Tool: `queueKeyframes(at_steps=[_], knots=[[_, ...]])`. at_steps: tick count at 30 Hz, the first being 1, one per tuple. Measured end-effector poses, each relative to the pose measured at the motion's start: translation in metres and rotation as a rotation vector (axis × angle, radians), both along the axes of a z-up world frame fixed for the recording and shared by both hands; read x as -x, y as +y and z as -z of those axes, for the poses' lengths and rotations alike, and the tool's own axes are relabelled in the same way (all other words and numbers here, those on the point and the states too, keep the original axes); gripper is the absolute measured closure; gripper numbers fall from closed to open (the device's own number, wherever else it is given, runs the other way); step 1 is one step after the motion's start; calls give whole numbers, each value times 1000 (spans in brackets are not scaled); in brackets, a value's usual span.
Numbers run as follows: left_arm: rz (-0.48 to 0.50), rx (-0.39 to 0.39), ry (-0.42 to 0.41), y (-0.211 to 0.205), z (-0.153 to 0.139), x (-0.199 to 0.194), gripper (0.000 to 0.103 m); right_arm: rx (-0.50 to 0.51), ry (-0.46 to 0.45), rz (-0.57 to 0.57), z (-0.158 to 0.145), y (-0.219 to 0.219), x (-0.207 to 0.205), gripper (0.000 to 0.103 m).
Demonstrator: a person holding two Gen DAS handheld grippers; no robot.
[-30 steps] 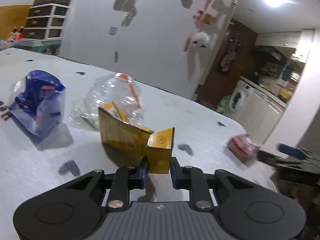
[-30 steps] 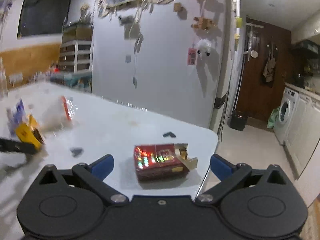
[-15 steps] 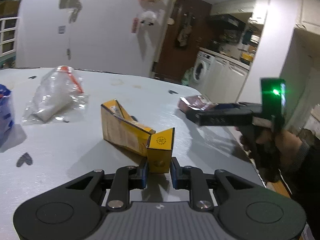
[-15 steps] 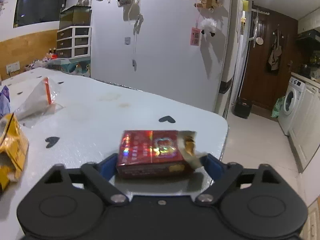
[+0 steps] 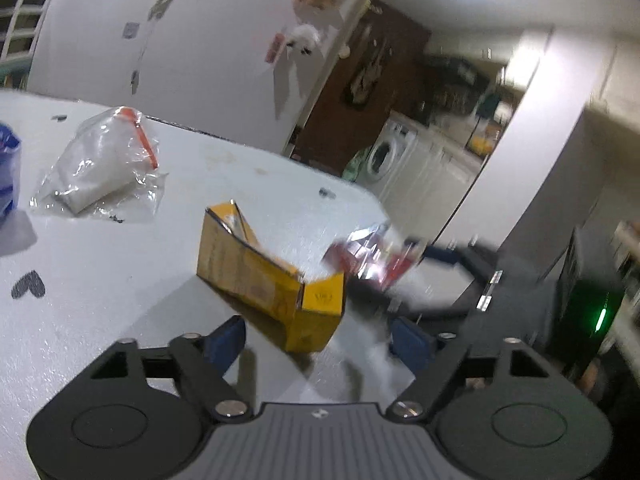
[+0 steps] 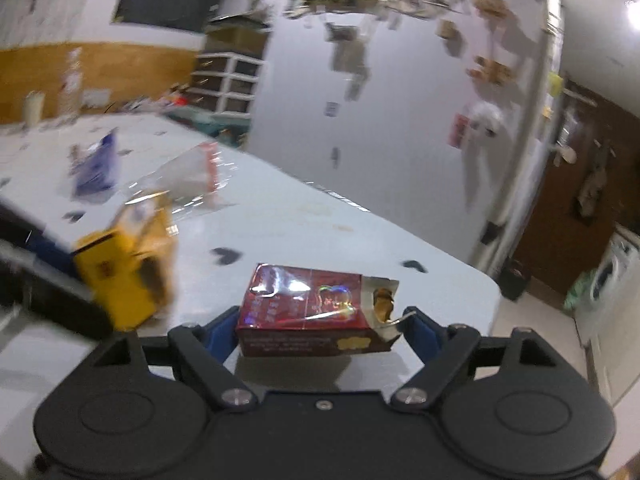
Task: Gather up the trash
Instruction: 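Lift the yellow box with left tool while right tool grasps the red snack box, then carry the yellow box and red box with both tools over the bin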
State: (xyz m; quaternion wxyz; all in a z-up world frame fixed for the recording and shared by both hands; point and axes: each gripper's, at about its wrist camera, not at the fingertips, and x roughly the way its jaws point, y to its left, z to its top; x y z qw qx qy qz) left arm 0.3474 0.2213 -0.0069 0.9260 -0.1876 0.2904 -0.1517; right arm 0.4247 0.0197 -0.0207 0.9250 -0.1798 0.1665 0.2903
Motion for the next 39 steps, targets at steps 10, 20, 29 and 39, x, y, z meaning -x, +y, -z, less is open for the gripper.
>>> queueKeyframes(at_steps=[10, 20, 29, 39], knots=[[-191, 159, 50, 36, 10, -17, 19, 37, -16, -145, -3, 27, 32, 17], [-222, 20, 34, 29, 10, -19, 54, 87, -21, -271, -4, 41, 56, 18], [-237, -75, 34, 23, 10, -14, 69, 60, 41, -226, -6, 39, 57, 18], [-214, -206, -6, -6, -7, 8, 69, -21, 100, -97, -10, 15, 71, 18]])
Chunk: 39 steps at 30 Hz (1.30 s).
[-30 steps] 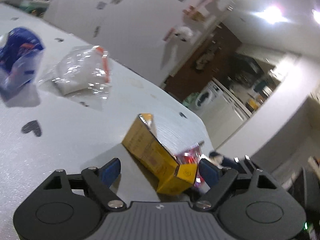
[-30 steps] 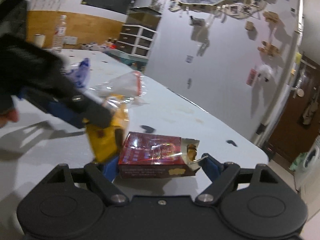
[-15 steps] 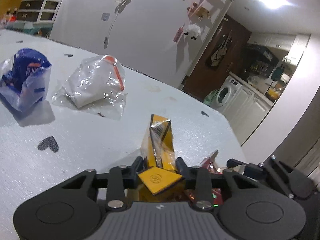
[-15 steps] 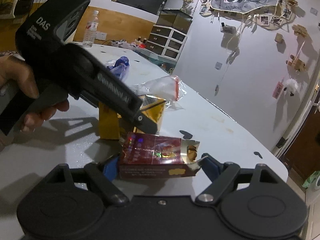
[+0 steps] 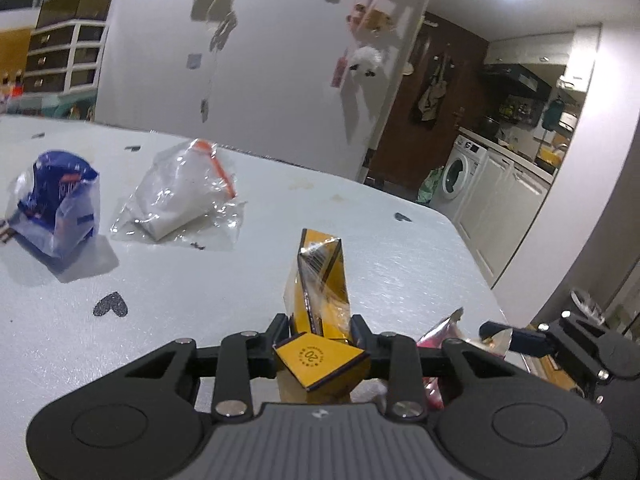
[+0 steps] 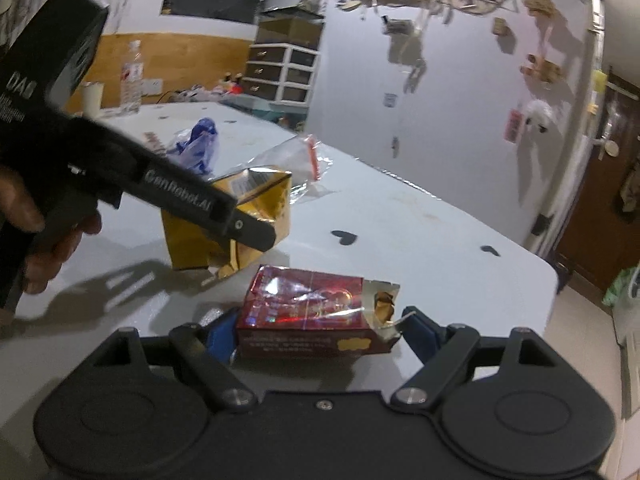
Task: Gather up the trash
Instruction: 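Carry the yellow box and red box with both tools over the bin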
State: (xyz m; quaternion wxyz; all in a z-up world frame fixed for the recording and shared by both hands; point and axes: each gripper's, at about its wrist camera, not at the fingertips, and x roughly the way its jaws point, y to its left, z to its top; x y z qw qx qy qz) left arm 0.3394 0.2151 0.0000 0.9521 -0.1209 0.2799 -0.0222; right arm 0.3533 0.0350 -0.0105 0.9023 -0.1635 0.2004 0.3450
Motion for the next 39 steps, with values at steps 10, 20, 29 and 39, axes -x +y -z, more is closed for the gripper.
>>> queueKeyframes(at_steps=[10, 20, 29, 39], knots=[[6, -47, -54, -26, -13, 43, 69, -54, 21, 96, -11, -38, 28, 18], [33, -149, -86, -66, -25, 93, 69, -148, 35, 153, -27, -77, 69, 18], [22, -185, -135, -95, -37, 135, 69, -220, 8, 209, -46, -111, 110, 18], [69, -212, -191, -138, -44, 178, 69, -245, -19, 298, -52, -156, 150, 18]])
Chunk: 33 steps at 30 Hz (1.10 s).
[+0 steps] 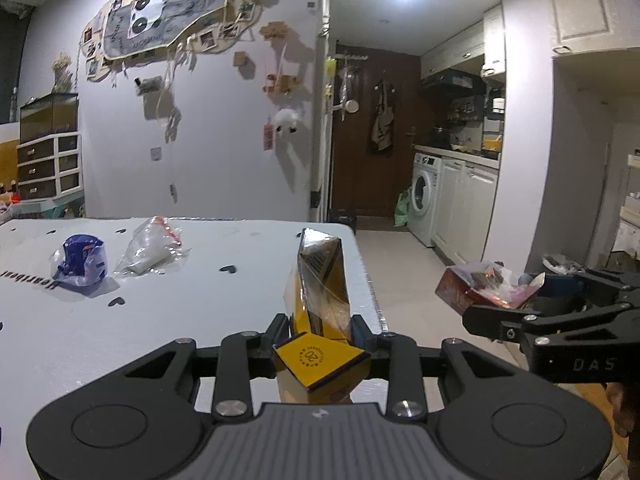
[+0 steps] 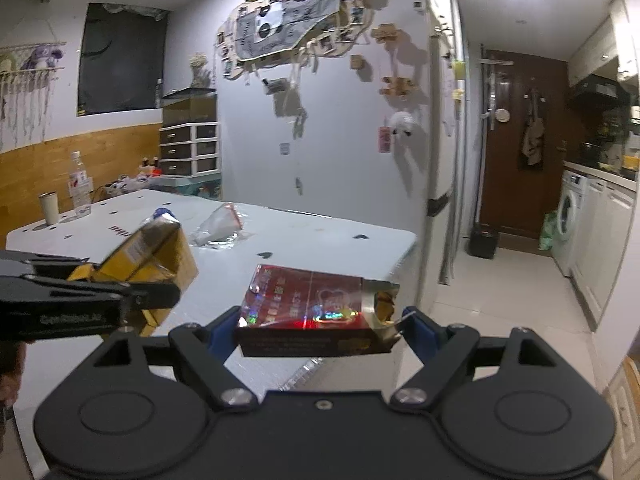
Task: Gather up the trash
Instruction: 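Carry the yellow box and red box with both tools over the bin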
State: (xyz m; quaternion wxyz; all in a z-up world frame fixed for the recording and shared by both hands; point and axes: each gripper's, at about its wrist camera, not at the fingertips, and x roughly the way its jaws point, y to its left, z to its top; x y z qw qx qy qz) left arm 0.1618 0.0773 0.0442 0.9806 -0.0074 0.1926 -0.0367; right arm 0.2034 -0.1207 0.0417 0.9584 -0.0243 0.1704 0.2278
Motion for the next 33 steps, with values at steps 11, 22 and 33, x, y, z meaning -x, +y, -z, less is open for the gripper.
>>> queueKeyframes(at_steps=[11, 22, 33], knots=[[84, -4, -19, -52, 7, 23, 69, -33, 37, 151, 13, -66, 31, 18], [187, 10, 40, -112, 39, 17, 69, 20, 72, 268, 45, -119, 58, 18], [259, 5, 168, -154, 92, -13, 69, 27, 185, 374, 108, -158, 55, 18]])
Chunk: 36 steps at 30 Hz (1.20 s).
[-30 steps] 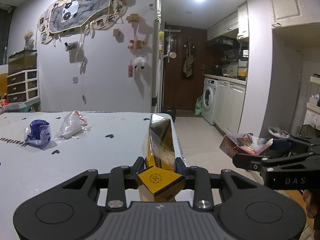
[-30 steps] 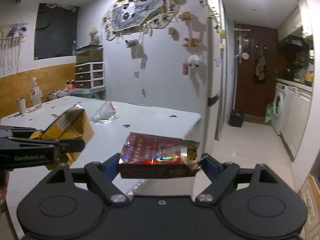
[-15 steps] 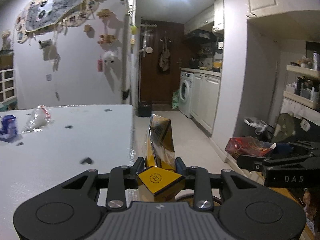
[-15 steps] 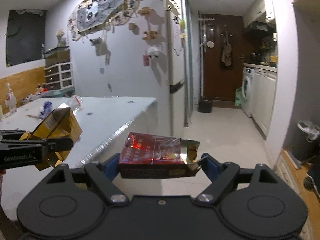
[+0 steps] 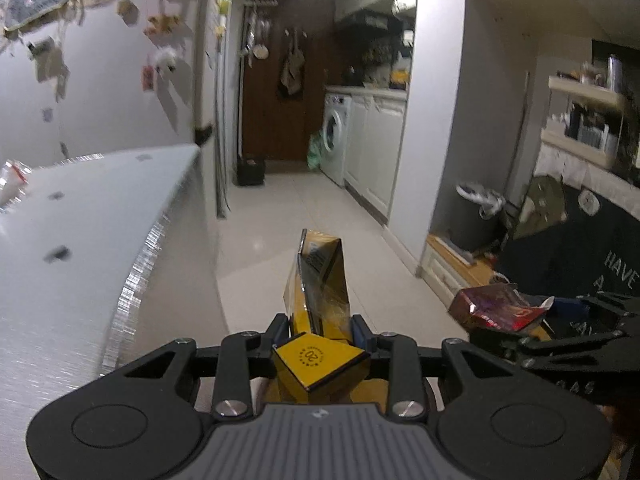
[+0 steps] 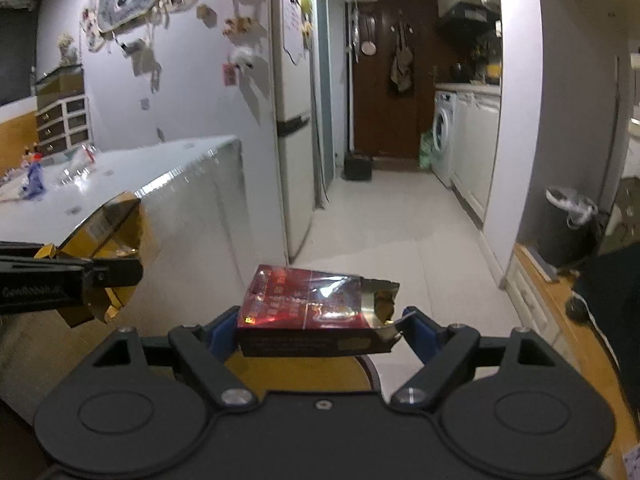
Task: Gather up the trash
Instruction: 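Carry the yellow box and red box with both tools over the bin, then open both tools over the bin, dropping the yellow box and red box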
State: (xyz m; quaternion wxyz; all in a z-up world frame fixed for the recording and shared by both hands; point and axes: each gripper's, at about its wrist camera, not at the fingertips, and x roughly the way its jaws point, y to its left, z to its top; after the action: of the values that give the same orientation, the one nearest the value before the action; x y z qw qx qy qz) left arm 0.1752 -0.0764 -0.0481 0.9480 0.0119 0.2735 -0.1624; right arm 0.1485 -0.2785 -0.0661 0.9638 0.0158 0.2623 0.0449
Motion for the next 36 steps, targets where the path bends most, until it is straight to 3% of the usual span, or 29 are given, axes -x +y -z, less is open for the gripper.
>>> queueKeyframes(at_steps=[13, 18, 26, 34, 36], knots=[[28, -35, 177, -29, 74, -62, 69, 7, 208, -10, 81, -16, -38, 18], [48, -58, 291, -36, 110, -83, 69, 22, 282, -35, 107, -13, -57, 18], [75, -104, 440, -32, 154, -106, 68, 83, 341, -89, 122, -4, -81, 18], [85, -138, 464, -35, 160, -114, 66, 124, 380, -159, 126, 7, -91, 18], [92, -154, 463, -38, 160, -114, 59, 138, 390, -171, 127, 10, -94, 18]])
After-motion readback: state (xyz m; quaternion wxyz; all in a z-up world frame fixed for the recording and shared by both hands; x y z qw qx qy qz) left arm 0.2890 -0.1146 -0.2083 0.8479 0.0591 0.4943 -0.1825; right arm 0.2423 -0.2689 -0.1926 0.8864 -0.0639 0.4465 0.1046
